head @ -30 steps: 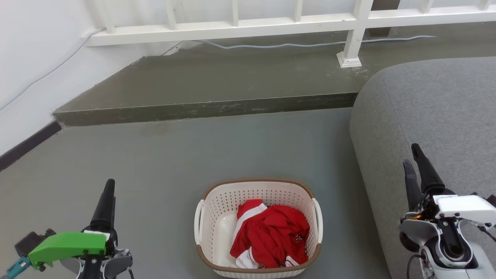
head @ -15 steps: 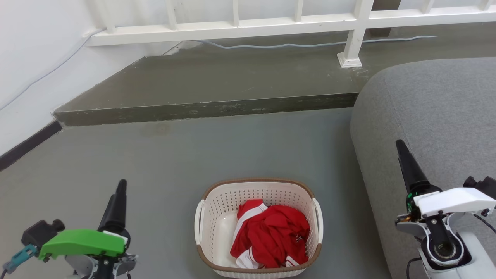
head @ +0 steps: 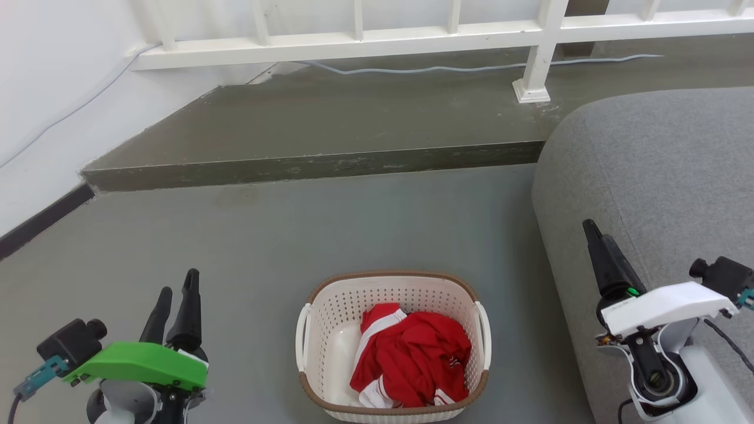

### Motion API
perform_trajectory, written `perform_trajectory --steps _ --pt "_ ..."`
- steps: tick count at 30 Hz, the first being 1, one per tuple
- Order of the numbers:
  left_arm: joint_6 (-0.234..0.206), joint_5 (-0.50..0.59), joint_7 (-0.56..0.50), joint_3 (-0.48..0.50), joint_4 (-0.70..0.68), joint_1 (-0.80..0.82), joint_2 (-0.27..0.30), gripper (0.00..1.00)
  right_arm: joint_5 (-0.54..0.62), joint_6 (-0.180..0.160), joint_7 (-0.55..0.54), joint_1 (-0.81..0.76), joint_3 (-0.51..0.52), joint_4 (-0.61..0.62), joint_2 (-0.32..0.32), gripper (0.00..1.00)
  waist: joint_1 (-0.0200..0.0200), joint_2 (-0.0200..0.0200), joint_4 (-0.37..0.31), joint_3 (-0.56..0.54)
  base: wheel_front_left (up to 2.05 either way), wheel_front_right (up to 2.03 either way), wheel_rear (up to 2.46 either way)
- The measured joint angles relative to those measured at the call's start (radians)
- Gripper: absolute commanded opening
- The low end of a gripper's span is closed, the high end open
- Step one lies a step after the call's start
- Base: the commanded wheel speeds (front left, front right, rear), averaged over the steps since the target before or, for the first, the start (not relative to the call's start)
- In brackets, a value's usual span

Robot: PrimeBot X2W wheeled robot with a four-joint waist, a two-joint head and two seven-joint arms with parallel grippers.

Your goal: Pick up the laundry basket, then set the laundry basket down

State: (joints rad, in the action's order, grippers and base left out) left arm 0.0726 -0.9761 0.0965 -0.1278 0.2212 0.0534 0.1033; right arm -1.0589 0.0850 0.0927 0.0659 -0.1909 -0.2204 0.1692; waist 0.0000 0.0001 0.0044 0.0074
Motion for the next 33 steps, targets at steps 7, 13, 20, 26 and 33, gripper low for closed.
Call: perform_trajectory --steps 7,13,20,26,33 --pt "-0.013 0.09 0.024 -0.007 -0.012 0.0 -0.012 1.0 0.092 -0.028 0.023 0.01 -0.026 -0.009 0.002 1.0 0.0 0.0 0.0 -0.001 0.0 0.0 0.0" --pt "-0.021 0.177 0.045 -0.018 -0.031 0.0 -0.019 1.0 0.163 -0.051 0.048 0.013 -0.049 -0.014 0.002 1.0 0.0 0.0 0.001 -0.001 0.0 0.0 0.0" --pt "-0.022 0.271 0.065 -0.034 -0.038 0.0 -0.024 1.0 0.247 -0.07 0.068 0.019 -0.076 -0.02 0.002 1.0 0.0 0.0 0.001 -0.001 0.0 0.0 0.0" --pt "-0.022 0.346 0.091 -0.038 -0.046 0.0 -0.026 1.0 0.333 -0.077 0.093 0.035 -0.096 -0.017 0.004 1.0 0.0 0.0 0.003 -0.001 0.0 0.0 0.0" --pt "-0.022 0.441 0.113 -0.043 -0.058 0.0 -0.03 1.0 0.415 -0.078 0.116 0.037 -0.113 -0.013 0.006 1.0 0.0 0.0 0.003 -0.001 0.0 0.0 0.0"
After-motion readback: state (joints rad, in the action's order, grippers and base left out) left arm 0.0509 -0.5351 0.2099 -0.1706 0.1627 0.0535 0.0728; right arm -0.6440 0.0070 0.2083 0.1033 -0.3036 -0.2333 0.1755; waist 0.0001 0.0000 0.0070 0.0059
